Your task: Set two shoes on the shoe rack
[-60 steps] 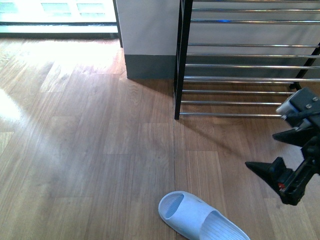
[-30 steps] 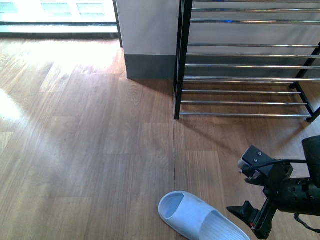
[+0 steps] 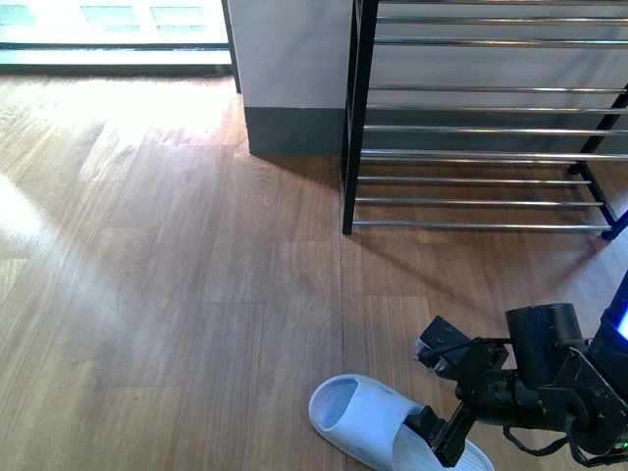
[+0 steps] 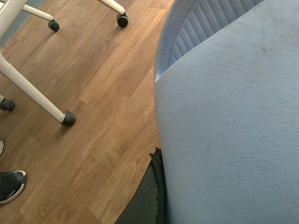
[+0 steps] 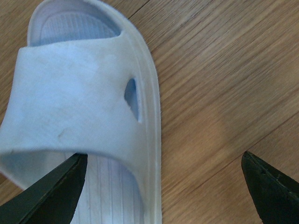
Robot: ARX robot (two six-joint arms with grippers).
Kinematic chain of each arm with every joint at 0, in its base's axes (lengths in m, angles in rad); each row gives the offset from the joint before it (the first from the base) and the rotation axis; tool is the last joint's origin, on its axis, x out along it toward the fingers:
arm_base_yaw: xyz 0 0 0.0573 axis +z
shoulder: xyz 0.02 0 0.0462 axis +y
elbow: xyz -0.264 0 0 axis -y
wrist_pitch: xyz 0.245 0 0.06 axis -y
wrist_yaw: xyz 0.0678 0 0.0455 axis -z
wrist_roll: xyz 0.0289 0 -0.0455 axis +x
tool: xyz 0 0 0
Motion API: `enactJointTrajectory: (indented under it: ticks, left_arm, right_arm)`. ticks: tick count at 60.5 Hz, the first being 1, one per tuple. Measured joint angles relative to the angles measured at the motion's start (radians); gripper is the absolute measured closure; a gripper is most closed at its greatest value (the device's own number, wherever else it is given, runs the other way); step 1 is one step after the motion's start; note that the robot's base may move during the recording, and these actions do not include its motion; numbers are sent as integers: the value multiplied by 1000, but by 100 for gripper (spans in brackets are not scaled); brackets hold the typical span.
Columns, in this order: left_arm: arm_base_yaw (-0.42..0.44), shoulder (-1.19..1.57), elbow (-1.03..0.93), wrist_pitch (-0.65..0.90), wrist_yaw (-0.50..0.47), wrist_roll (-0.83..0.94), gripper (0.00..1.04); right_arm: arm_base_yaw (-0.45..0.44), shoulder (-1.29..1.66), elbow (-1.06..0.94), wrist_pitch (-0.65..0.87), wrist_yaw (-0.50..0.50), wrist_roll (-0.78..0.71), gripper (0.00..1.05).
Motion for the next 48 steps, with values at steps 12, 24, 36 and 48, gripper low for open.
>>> enactJointTrajectory:
  ticks: [12, 24, 36, 48]
  left_arm:
    - [0, 0, 0, 0, 0, 0, 103]
    - [0, 0, 0, 0, 0, 0, 103]
    - [0, 0, 0, 0, 0, 0, 103]
    - [0, 0, 0, 0, 0, 0, 103]
  right_arm:
    - [10, 21, 14, 0, 2, 52, 12]
    - [12, 24, 12, 13, 2, 97, 48]
    - [13, 26, 6, 24, 3, 127, 77]
    - [14, 31, 5, 39, 13, 151, 102]
